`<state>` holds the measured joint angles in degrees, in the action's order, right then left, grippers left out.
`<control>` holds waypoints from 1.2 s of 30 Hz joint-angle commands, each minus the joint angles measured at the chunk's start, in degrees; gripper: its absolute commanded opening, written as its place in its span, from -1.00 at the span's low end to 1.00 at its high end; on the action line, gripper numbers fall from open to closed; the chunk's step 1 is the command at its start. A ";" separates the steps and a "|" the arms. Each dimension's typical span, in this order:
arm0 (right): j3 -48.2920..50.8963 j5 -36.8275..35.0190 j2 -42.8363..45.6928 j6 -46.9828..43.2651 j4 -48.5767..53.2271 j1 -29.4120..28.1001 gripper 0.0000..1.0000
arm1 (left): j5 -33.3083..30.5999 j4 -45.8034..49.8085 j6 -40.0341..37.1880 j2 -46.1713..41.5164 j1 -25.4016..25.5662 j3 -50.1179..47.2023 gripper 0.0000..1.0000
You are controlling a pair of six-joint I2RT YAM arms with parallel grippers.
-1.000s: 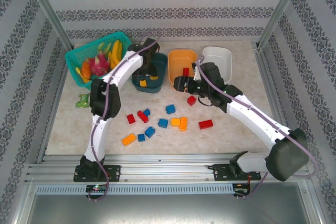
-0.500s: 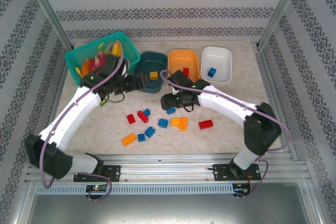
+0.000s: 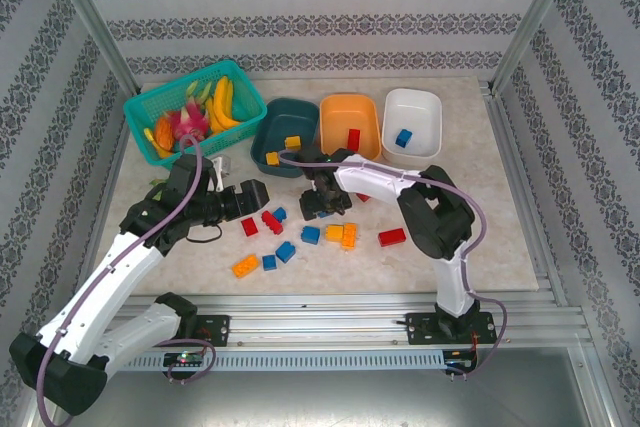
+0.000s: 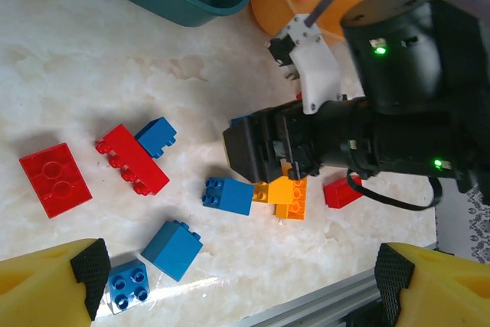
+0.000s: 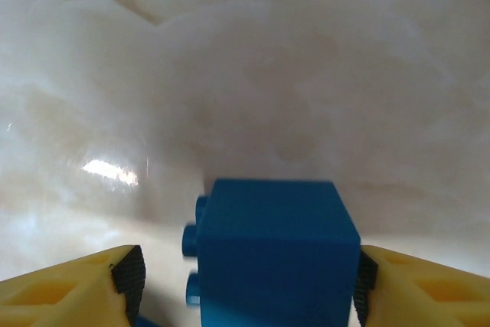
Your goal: Sort the legos into containers by color
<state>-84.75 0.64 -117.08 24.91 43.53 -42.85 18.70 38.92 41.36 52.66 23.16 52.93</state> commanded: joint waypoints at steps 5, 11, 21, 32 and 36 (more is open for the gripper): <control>-3.79 -2.97 -3.74 -1.29 2.43 1.40 0.09 | 0.46 -0.86 1.17 -0.89 0.41 0.21 0.82; -2.91 -3.85 0.08 -1.64 1.94 1.89 -0.23 | 1.27 -2.62 1.62 -0.62 0.56 -0.13 0.81; -0.64 -4.49 17.03 -2.40 4.79 14.75 -0.24 | 3.43 -10.26 0.09 12.26 4.65 11.53 0.80; -9.38 3.46 7.98 -4.55 5.37 35.06 -0.24 | 5.58 -17.63 -0.45 31.59 9.07 26.47 0.79; -15.09 5.30 1.02 -5.76 6.55 37.61 -0.24 | 5.90 -17.43 -1.17 36.27 9.95 30.96 0.78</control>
<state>-96.40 2.83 -113.01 20.95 47.88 -6.00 23.62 24.32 42.09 87.42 31.92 80.58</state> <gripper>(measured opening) 0.435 0.893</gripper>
